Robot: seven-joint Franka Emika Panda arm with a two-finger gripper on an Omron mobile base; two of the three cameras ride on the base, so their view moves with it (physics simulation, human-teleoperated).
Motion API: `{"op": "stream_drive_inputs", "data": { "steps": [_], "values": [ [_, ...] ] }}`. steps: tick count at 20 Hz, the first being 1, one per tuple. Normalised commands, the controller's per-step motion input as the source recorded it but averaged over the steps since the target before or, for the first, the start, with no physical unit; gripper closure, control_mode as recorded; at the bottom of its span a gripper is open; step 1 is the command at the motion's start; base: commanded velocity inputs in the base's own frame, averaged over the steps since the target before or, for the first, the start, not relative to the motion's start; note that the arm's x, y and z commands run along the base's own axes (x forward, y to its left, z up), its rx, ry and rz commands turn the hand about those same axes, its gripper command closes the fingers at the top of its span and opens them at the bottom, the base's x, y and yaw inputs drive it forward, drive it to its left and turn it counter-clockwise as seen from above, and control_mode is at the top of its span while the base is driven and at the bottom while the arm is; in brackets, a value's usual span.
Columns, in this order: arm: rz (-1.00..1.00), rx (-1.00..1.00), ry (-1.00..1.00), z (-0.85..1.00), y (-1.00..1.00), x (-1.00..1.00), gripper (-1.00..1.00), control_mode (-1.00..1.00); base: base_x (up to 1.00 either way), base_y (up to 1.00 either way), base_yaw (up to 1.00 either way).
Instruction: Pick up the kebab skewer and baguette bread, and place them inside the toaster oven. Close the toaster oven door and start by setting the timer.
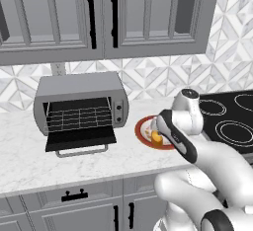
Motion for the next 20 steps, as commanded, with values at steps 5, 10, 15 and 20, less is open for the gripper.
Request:
{"op": "stream_drive_inputs", "data": {
  "steps": [5,10,15,20],
  "values": [
    [0.00,0.00,0.14,-0.20,0.00,0.57,-1.00,-1.00,0.00,0.00,0.00],
    [0.00,0.00,0.07,-0.17,0.00,0.30,-1.00,-1.00,0.00,0.00,0.00],
    [0.00,0.00,0.00,-0.22,0.00,0.01,-1.00,-1.00,0.00,0.00,0.00],
    [0.00,0.00,0.00,-0.31,0.00,0.00,-1.00,-1.00,0.00,0.00,0.00]
  ]
}}
